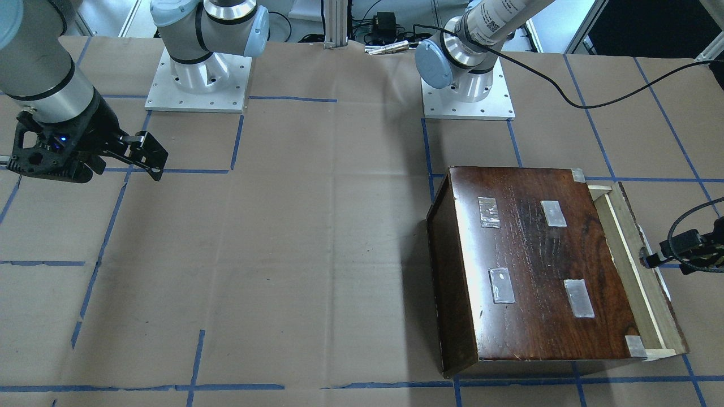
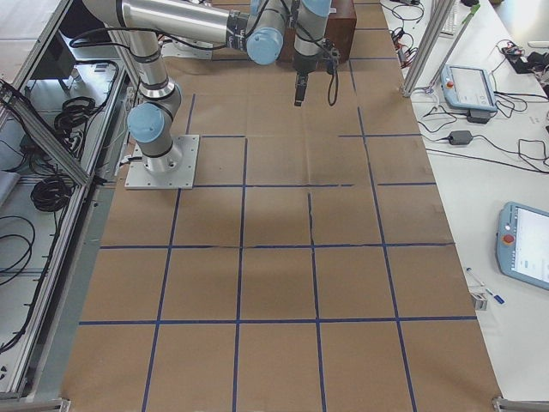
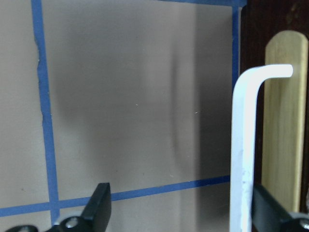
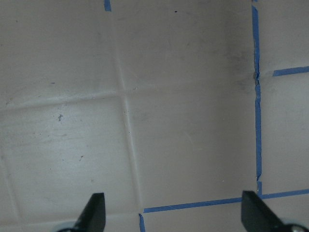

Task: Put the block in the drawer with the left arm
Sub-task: 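Pull the drawer open away from the cabinet with the left gripper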

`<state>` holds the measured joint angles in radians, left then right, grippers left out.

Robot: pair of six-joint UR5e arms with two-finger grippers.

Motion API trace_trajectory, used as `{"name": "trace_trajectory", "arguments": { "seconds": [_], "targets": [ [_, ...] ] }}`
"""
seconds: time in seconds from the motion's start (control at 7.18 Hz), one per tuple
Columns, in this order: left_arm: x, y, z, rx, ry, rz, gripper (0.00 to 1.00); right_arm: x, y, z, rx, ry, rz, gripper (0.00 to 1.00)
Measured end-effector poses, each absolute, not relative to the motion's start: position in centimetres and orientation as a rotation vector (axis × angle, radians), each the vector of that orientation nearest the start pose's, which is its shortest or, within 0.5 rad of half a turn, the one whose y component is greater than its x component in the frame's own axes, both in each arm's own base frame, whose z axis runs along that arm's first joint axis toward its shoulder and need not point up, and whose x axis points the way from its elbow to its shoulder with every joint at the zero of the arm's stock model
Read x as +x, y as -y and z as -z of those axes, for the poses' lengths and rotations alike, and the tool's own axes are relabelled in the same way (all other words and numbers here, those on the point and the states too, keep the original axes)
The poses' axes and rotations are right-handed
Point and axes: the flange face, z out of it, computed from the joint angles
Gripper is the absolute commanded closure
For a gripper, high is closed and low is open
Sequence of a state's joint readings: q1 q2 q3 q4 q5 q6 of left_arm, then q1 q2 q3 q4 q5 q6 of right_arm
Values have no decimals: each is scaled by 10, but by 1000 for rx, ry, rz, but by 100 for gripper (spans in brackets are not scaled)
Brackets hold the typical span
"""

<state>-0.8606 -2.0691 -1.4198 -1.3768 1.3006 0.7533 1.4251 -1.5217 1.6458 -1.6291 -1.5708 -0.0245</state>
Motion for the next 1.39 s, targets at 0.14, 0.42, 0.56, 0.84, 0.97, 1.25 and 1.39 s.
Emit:
{"name": "trace_trajectory", "arguments": {
  "seconds": [0.14,0.42,0.56,0.84,0.97,1.25,1.39],
  "targets": [
    [309,601,-290,46,-3432,103,1,59,517,-432,190,-3129,-103,0],
    [317,601,-289,58,-3417,93,1,59,517,-432,190,-3129,-103,0],
    [326,599,-292,52,-3410,103,1,59,517,-433,190,-3129,-103,0],
    [337,596,-296,47,-3395,108,1,59,517,-433,190,-3129,-102,0],
    [340,594,-296,58,-3386,101,1,59,517,-433,190,-3129,-102,0],
    [344,592,-297,88,-3367,82,1,59,517,-433,190,-3129,-102,0],
    [346,593,-299,98,-3358,83,1,59,517,-433,190,-3129,-102,0]
  ]
}}
